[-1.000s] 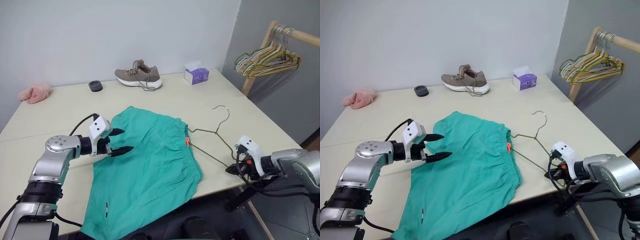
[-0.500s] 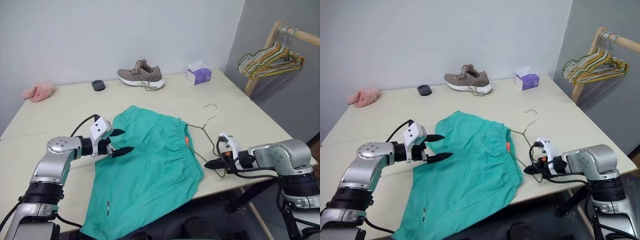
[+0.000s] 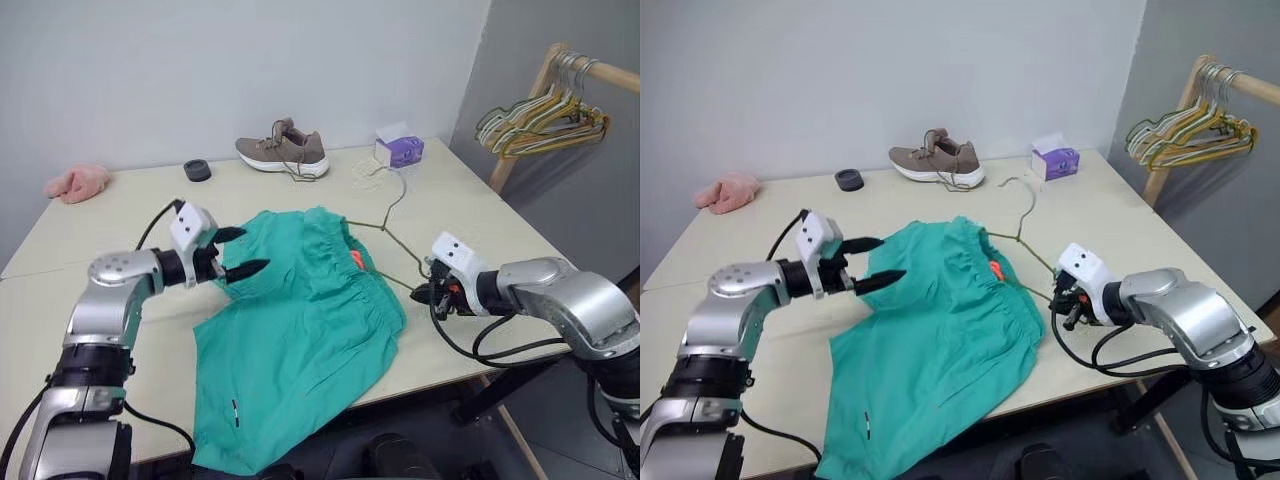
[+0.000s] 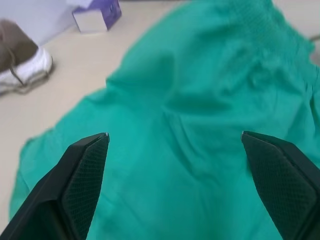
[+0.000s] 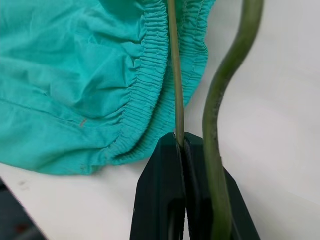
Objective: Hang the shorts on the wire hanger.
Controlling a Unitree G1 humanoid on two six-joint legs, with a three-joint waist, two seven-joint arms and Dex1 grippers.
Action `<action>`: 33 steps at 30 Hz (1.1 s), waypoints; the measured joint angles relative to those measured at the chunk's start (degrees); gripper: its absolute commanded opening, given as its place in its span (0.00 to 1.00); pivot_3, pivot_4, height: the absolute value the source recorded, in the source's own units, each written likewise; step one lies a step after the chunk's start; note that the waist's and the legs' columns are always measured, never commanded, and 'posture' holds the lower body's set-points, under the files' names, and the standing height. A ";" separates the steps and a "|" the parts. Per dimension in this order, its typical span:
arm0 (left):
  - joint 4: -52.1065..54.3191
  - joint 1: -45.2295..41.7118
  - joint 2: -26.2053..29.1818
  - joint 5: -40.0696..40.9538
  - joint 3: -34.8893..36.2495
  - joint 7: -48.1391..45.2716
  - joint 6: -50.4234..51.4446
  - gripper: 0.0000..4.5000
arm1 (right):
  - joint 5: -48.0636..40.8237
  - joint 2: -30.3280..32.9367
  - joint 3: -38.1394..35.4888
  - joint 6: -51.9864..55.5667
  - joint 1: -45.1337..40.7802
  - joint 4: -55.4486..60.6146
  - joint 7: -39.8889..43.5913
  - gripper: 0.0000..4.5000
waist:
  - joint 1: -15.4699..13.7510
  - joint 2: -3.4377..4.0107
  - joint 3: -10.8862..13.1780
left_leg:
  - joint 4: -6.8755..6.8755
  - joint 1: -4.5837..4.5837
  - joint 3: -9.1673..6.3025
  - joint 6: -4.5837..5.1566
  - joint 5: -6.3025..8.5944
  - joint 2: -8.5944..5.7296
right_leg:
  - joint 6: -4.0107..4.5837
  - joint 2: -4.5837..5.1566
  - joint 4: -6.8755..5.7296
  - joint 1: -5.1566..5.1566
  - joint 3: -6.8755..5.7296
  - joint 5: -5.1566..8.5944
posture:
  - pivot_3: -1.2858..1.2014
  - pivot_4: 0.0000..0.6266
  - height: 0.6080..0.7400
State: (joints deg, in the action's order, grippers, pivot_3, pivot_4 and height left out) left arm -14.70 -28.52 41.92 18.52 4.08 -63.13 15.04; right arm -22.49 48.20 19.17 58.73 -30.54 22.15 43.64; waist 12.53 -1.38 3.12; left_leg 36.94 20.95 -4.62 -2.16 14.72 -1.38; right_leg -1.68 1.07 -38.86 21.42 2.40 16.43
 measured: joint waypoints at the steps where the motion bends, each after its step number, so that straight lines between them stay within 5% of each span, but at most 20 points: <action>1: 1.12 -0.39 0.47 0.55 -0.41 -1.60 0.63 0.99 | 1.44 0.53 1.20 -1.95 0.01 0.34 0.42 0.00 | 0.09 0.00 0.00 | -0.01 0.00 0.00 0.00 0.00 0.00 | 0.00 0.00 0.00 0.01 0.01 0.00 | 0.42 0.00 1.00; 22: 3.93 -3.08 2.83 -5.87 -11.48 -12.65 -5.56 0.99 | 19.10 1.60 7.06 -20.69 -0.51 1.89 8.45 0.00 | 0.23 0.01 0.01 | 0.00 -0.03 -0.02 -0.01 0.00 0.01 | 0.01 -0.01 -0.01 0.00 0.01 0.00 | 0.41 0.00 1.00; 25: 3.93 -2.77 2.76 -6.10 -12.17 -12.96 -5.73 0.87 | 19.97 0.94 7.06 -21.99 -0.66 1.92 8.98 0.00 | 0.19 0.01 0.01 | 0.00 -0.02 -0.03 -0.01 0.00 0.01 | 0.01 0.00 -0.01 0.00 0.00 0.00 | 0.41 0.00 1.00; 33: 4.28 -2.27 2.15 -6.02 -12.26 -13.89 -5.37 0.32 | 22.48 -0.54 6.98 -24.86 -0.66 2.75 10.05 0.00 | 0.23 0.01 0.01 | 0.01 -0.02 -0.03 -0.01 0.00 0.01 | 0.01 0.00 -0.02 0.00 0.00 0.00 | 0.41 0.00 1.00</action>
State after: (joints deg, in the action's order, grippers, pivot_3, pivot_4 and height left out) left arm -10.42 -30.80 44.06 12.50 -8.19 -77.02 9.66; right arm -0.02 47.66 26.16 33.87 -31.20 24.90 53.70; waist 12.76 -1.37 3.13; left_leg 36.94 20.93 -4.65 -2.17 14.72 -1.38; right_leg -1.67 1.07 -38.88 21.42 2.41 16.44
